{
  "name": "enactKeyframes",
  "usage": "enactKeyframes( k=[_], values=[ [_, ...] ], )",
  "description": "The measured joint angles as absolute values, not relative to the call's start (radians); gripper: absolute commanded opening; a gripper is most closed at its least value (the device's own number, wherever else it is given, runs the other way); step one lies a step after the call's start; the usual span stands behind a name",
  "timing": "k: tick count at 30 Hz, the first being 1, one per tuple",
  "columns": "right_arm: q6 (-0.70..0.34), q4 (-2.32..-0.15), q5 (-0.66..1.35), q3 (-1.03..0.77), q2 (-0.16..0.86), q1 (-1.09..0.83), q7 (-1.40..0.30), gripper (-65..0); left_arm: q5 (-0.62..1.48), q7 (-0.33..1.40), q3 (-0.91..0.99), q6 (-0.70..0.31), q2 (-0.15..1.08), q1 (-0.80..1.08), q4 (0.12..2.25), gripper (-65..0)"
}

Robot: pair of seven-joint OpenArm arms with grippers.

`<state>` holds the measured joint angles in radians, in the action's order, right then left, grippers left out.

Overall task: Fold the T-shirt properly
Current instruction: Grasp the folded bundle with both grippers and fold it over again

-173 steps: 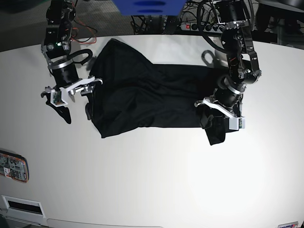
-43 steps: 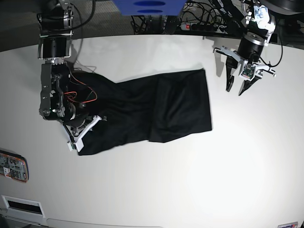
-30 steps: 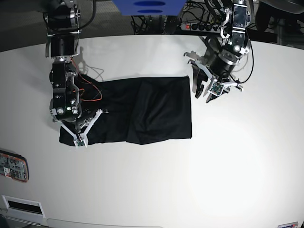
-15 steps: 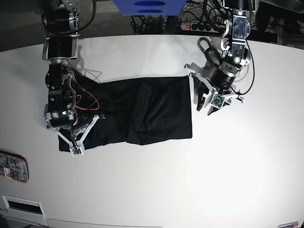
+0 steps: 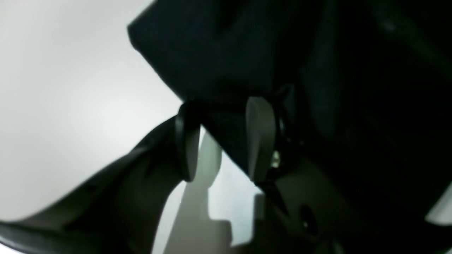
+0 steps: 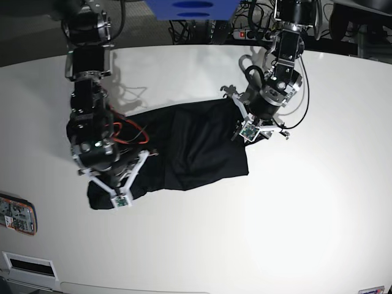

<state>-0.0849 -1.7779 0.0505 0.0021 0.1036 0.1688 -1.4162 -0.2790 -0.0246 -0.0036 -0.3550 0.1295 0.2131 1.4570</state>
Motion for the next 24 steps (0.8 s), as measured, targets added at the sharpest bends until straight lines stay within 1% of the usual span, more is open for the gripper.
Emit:
enactKeyframes(
  k=[2, 5, 11, 13, 15, 17, 19, 24],
  values=[
    [-0.087, -1.781, 0.006, 0.034, 0.097, 0.172, -1.413, -65.0, -0.294, -0.027, -0.004, -0.355, 0.117, 0.209, 1.456, -43.7],
    [-0.08, -1.783, -0.109, 0.099, 0.057, 0.171, -1.418, -65.0, -0.3, -0.027, -0.004, -0.355, 0.113, 0.208, 1.454, -43.7],
    [-0.088, -1.777, -0.185, 0.244, -0.05, 0.169, -1.406, -65.0, -0.3, -0.027, -0.05, -0.348, 0.116, 0.21, 1.454, -43.7],
    [-0.067, -1.777, -0.23, 0.273, -0.064, 0.17, -1.411, -65.0, -0.3, -0.026, -0.057, -0.347, 0.114, 0.211, 1.454, -43.7],
    [-0.005, -1.777, -0.312, 0.3, -0.088, 0.17, -1.427, -65.0, -0.3, -0.027, -0.075, -0.347, 0.114, 0.211, 1.454, -43.7],
    [0.025, -1.776, -0.315, 0.35, -0.102, 0.177, -1.405, -65.0, -0.299, -0.027, -0.078, -0.35, 0.113, 0.213, 1.454, -43.7],
    [0.027, -1.776, -0.331, 0.395, -0.114, 0.177, -1.396, -65.0, -0.299, -0.03, -0.078, -0.354, 0.113, 0.213, 1.454, -43.7],
    [0.028, -1.779, -0.353, 0.418, -0.104, 0.163, -1.41, -65.0, -0.299, -0.03, -0.078, -0.354, 0.113, 0.213, 1.454, -43.7]
  ],
)
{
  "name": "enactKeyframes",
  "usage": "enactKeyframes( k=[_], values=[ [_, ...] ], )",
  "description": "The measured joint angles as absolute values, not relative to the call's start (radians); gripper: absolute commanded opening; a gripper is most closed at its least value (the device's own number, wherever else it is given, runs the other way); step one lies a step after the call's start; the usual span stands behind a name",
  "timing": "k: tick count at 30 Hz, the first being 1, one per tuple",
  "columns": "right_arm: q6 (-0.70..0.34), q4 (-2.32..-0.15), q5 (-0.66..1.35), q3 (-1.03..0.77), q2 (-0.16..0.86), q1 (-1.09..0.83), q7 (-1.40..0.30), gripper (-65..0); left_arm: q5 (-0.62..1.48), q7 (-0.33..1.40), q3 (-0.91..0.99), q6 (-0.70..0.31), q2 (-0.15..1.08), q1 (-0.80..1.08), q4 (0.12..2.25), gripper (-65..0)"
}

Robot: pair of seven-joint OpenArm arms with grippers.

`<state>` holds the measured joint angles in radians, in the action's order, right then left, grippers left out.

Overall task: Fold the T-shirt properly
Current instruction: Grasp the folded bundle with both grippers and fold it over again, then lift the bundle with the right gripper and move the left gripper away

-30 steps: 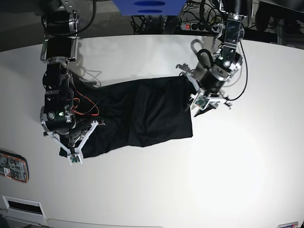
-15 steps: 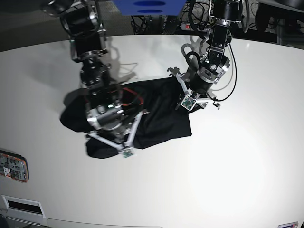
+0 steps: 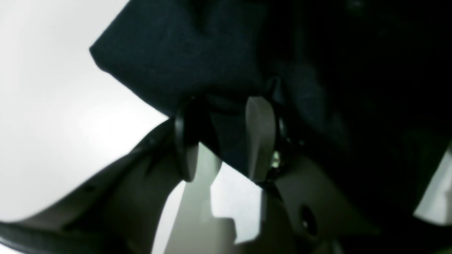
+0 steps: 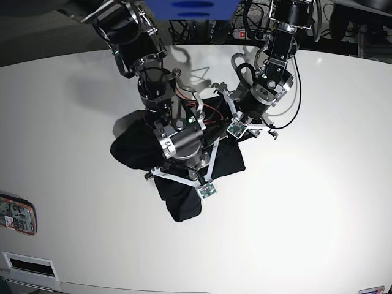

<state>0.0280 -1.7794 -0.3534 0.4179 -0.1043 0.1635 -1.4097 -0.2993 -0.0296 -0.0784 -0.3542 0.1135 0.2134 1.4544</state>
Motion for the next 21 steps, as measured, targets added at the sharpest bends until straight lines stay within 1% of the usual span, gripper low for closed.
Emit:
enactKeyframes(
  k=[5, 12, 14, 16, 19, 21],
  values=[
    [0.03, -1.777, -0.349, 0.42, -0.106, 0.133, -1.391, -65.0, -0.297, -0.025, -0.078, -0.354, 0.114, 0.232, 1.477, -43.7],
    [0.031, -1.777, -0.353, 0.42, -0.106, 0.135, -1.348, -65.0, -0.294, -0.023, -0.061, -0.366, 0.115, 0.372, 1.753, -43.7],
    [0.031, -1.776, -0.352, 0.42, -0.106, 0.133, -1.348, -65.0, -0.287, -0.044, -0.022, -0.361, 0.114, 0.413, 1.85, -43.7],
    [0.031, -1.776, -0.352, 0.422, -0.106, 0.133, -1.348, -65.0, -0.292, -0.025, 0.012, -0.36, 0.114, 0.452, 1.918, -43.7],
    [0.031, -1.776, -0.371, 0.468, -0.103, 0.136, -1.348, -65.0, -0.293, -0.026, 0.08, -0.366, 0.117, 0.501, 2.007, -43.7],
    [0.03, -1.747, -0.353, 0.494, -0.108, 0.136, -1.314, -65.0, -0.293, -0.027, 0.121, -0.366, 0.116, 0.513, 2.048, -43.7]
  ],
)
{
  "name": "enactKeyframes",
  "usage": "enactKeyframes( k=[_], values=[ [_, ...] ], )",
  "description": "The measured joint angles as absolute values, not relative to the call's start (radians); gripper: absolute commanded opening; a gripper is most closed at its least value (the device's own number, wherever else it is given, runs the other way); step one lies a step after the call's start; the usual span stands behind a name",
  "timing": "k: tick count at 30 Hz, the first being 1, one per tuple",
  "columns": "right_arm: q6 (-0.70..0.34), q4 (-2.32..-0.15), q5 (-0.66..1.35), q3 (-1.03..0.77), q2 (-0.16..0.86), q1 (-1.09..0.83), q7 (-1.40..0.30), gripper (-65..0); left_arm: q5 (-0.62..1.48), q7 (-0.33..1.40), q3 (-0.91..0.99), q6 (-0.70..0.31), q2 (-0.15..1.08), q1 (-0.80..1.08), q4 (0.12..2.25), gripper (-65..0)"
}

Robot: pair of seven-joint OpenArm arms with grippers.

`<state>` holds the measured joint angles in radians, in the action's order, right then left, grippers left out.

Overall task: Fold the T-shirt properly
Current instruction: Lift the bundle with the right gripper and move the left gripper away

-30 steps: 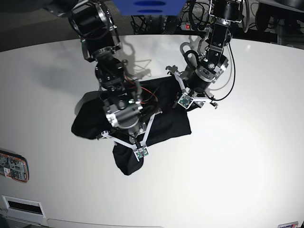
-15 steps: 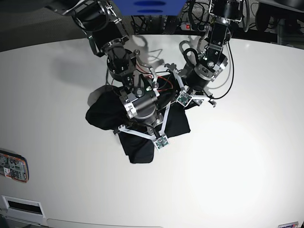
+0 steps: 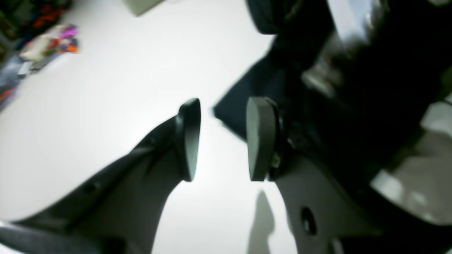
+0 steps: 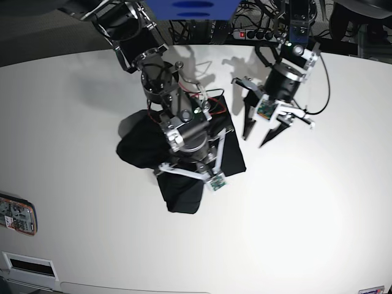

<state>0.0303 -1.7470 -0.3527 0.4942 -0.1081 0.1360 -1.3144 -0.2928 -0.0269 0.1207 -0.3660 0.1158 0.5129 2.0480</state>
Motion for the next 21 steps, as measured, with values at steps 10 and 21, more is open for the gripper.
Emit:
enactKeyframes(
  k=[10, 21],
  values=[
    [0.03, -1.529, -0.36, 0.5, -0.133, 0.133, -1.189, -65.0, -0.079, -0.362, 0.328, -0.247, 0.114, 0.532, 2.099, -43.7],
    [0.032, -1.519, -0.361, 0.515, -0.132, 0.126, -1.123, -62.4, -0.004, -0.49, 0.752, -0.15, 0.143, 0.454, 2.023, -43.7]
  ],
)
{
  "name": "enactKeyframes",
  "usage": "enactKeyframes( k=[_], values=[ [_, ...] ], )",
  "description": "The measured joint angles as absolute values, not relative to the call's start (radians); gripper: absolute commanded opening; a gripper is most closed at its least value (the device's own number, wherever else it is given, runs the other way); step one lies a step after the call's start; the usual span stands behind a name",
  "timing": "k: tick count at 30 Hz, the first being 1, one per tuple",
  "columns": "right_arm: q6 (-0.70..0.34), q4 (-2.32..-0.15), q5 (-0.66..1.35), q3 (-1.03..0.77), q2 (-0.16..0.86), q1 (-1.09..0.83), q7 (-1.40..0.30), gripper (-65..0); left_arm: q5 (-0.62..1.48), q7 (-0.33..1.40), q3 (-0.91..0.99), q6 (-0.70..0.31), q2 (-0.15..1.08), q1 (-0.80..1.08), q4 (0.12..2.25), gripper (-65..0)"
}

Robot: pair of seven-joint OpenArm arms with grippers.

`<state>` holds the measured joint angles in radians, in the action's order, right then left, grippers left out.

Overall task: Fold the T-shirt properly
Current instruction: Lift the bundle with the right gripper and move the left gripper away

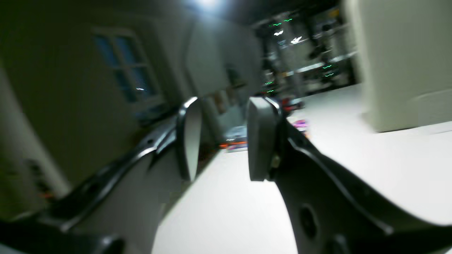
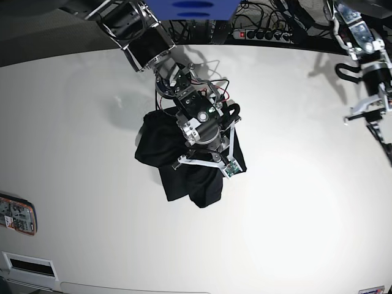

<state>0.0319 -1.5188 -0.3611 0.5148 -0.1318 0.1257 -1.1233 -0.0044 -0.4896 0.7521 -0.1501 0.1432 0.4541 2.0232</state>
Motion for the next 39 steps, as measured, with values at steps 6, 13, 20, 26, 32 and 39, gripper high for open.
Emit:
enactKeyframes(
  k=[6, 13, 20, 26, 32, 39],
  values=[
    [0.03, -1.522, -0.36, 0.63, -0.131, 0.072, -1.044, -38.0, -0.007, -0.495, 0.84, -0.154, 0.167, 0.469, 1.949, -43.7],
    [0.03, -1.508, -0.36, 0.755, -0.131, 0.076, -1.012, -25.0, -0.012, -0.493, 0.834, -0.156, 0.164, 0.483, 1.903, -43.7],
    [0.03, -1.512, -0.364, 0.757, -0.13, 0.074, -1.012, -24.5, -0.015, -0.494, 0.832, -0.157, 0.164, 0.48, 1.903, -43.7],
    [0.031, -1.573, -0.361, 0.757, -0.129, 0.068, -1.02, -24.5, -0.015, -0.493, 0.832, -0.157, 0.164, 0.479, 1.903, -43.7],
    [0.03, -1.732, -0.363, 0.79, -0.13, 0.035, -1.017, -24.5, -0.015, -0.49, 0.832, -0.157, 0.164, 0.479, 1.903, -43.7],
    [0.03, -1.847, -0.364, 0.764, -0.131, 0.042, -1.018, -24.5, -0.015, -0.49, 0.832, -0.157, 0.164, 0.48, 1.903, -43.7]
  ],
)
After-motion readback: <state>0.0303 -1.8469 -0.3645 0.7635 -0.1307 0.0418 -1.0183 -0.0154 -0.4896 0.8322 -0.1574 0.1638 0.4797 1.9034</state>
